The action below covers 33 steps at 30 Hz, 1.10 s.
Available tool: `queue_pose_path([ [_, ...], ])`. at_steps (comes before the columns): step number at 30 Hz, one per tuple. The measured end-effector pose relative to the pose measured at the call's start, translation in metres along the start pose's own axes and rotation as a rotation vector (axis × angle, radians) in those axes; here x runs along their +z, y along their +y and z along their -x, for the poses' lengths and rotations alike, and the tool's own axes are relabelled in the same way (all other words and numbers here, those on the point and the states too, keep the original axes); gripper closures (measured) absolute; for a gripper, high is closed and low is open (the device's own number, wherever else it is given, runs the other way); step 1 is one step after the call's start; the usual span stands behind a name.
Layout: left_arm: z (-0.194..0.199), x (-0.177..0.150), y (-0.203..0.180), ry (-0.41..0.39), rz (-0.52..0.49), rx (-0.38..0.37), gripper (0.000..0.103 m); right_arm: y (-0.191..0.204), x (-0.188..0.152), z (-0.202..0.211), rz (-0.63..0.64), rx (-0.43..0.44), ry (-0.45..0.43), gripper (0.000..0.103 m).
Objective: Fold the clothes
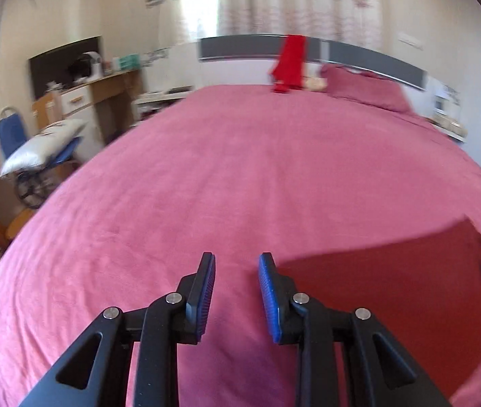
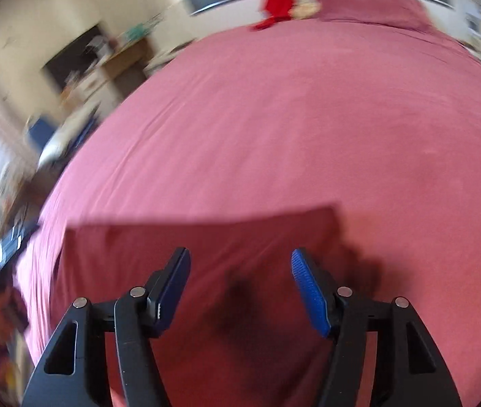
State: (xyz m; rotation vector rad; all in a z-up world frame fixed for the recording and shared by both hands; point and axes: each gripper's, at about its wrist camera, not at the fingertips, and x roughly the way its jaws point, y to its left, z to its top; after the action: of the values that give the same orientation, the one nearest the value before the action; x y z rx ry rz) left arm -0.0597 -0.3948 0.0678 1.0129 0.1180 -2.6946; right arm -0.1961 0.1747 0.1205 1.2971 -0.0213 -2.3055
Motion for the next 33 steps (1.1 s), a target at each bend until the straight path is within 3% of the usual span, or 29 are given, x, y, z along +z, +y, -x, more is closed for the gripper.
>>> queue_pose_path([
  [4, -0.031, -0.026, -0.054, 0.144, -0.196, 0.019, 0.074, 0.030, -0.023, -0.029, 0.146, -0.095, 0.094, 0.039],
  [6, -0.045, -0.034, -0.055, 0.191, -0.223, 0.030, 0.072, 0.027, -0.029, -0.046, 0.160, -0.180, 0.145, 0.039],
  [8, -0.043, -0.024, -0.038, 0.182, -0.155, 0.023, 0.070, 0.018, -0.028, -0.045, 0.139, -0.210, 0.135, 0.039],
  [11, -0.030, 0.000, -0.010, 0.153, -0.061, 0.086, 0.072, 0.012, -0.026, -0.034, 0.110, -0.219, 0.121, 0.039],
  [15, -0.004, 0.002, 0.022, 0.132, 0.086, -0.013, 0.073, 0.015, -0.037, -0.017, 0.102, -0.152, 0.134, 0.038],
  [18, 0.005, -0.020, 0.014, 0.203, 0.086, -0.097, 0.073, 0.018, -0.046, -0.005, 0.100, -0.109, 0.149, 0.038],
  [21, 0.012, -0.050, -0.004, 0.279, 0.070, -0.206, 0.073, 0.020, -0.060, -0.004, 0.133, -0.137, 0.209, 0.038],
  [27, 0.023, -0.081, -0.003, 0.348, 0.054, -0.191, 0.072, 0.001, -0.081, 0.010, 0.090, -0.192, 0.259, 0.032],
  [31, 0.039, -0.097, 0.001, 0.377, 0.066, -0.189, 0.071, -0.028, -0.097, 0.025, -0.058, -0.135, 0.264, 0.032],
  [33, 0.041, -0.104, 0.010, 0.408, 0.118, -0.242, 0.072, -0.035, -0.107, 0.025, -0.108, -0.093, 0.283, 0.032],
])
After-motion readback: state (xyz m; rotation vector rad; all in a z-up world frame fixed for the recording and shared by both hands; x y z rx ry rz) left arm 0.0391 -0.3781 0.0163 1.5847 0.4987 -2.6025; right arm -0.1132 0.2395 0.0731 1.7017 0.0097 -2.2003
